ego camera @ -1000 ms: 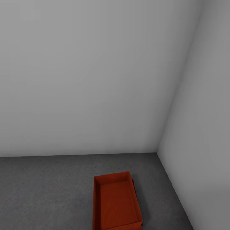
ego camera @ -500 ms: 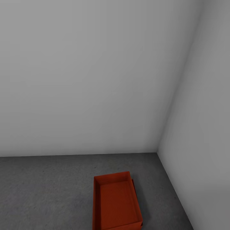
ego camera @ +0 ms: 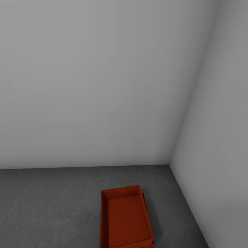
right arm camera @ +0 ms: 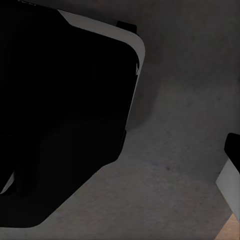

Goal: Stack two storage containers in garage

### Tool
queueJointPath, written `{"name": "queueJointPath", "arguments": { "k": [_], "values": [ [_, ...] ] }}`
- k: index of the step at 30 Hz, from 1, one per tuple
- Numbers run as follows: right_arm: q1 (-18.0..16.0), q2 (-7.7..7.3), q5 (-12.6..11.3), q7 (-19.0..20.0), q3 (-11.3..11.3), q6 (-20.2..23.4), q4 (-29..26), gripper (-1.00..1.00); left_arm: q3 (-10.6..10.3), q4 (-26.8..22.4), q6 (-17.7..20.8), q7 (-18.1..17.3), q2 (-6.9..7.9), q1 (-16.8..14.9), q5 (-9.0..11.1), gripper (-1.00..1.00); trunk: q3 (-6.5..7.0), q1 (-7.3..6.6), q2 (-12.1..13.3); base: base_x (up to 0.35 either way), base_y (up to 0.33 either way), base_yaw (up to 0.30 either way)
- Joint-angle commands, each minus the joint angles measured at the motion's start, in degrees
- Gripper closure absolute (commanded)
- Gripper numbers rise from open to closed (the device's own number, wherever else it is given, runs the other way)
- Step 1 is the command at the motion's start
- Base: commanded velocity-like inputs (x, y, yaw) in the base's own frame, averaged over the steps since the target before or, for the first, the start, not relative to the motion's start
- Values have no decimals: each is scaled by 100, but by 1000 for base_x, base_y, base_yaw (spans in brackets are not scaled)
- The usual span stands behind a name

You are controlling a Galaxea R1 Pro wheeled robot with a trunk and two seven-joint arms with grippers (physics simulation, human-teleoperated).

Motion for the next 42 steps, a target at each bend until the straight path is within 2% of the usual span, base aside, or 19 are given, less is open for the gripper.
{"name": "queueJointPath", "arguments": {
  "k": [1, 42],
  "values": [
    [-7, 0, 24, 8, 26, 12, 6, -100, 43, 6, -21, 17, -3, -5, -53, -100, -11, 3, -11, 0, 0, 0],
    [-5, 1, 24, 8, 26, 12, 6, -100, 43, 6, -21, 17, -3, -5, -53, -100, -11, 3, -11, 0, 0, 0]
  ]
}}
